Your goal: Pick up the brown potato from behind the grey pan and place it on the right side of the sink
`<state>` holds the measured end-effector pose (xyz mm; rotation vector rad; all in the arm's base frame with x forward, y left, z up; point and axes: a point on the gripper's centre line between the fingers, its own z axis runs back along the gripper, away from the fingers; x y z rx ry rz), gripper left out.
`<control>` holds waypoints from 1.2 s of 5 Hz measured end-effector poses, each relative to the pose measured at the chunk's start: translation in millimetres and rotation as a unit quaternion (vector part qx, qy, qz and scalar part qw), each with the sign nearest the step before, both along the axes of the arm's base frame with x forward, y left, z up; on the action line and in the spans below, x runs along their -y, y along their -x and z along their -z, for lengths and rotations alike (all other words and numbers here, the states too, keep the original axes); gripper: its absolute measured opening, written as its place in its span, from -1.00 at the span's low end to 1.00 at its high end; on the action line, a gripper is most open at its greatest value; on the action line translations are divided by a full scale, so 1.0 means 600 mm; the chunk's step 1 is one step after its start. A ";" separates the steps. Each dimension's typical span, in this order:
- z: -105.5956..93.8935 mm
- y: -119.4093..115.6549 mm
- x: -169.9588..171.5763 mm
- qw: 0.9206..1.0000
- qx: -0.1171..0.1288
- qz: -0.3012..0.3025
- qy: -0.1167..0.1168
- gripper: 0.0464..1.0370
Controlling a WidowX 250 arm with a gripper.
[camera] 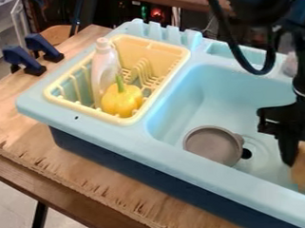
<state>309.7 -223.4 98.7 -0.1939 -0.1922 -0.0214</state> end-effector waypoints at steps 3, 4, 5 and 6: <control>0.006 -0.011 0.003 0.999 0.005 0.036 0.018 0.96; -0.043 0.003 -0.002 0.998 0.039 0.051 -0.008 0.95; -0.087 0.028 -0.008 0.996 0.054 0.059 -0.032 0.95; -0.123 0.047 -0.018 0.995 0.029 0.060 -0.070 0.95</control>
